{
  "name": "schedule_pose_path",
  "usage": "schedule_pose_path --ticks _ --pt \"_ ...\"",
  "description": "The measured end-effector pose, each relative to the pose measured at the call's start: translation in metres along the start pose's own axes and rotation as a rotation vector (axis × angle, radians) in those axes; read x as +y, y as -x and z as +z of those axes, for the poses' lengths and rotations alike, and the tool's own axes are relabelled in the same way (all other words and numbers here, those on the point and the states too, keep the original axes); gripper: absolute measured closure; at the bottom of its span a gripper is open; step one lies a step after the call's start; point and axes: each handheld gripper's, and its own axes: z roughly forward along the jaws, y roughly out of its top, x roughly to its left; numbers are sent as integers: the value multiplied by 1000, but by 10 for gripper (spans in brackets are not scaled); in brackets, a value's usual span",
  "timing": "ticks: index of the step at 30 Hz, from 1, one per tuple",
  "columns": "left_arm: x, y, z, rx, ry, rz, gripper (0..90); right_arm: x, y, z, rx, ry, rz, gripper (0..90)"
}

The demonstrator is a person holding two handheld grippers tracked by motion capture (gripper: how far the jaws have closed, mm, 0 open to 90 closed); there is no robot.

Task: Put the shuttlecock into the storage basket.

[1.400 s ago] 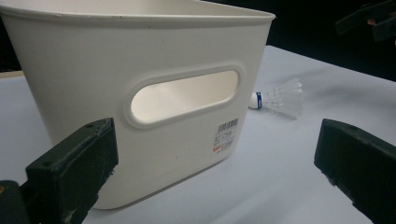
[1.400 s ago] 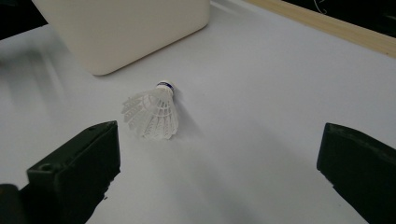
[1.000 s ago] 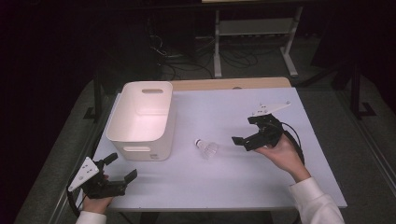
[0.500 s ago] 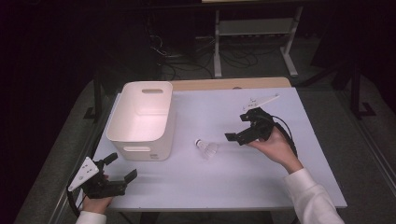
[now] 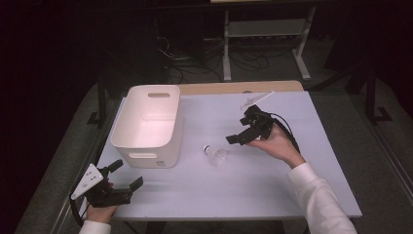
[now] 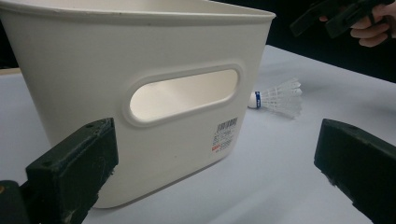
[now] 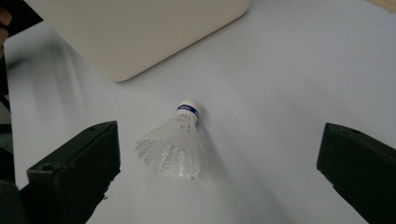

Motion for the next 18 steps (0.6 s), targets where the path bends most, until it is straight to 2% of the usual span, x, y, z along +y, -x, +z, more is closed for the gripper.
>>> schedule_pose_path --ticks 2,9,18 --pt "0 0 0 1 -1 3 0 2 2 4 3 -6 -15 0" --pt "0 0 0 -1 8 -5 0 7 6 22 18 -50 -8 0" --pt "0 -1 0 1 7 -9 0 14 10 33 39 -78 -17 0"
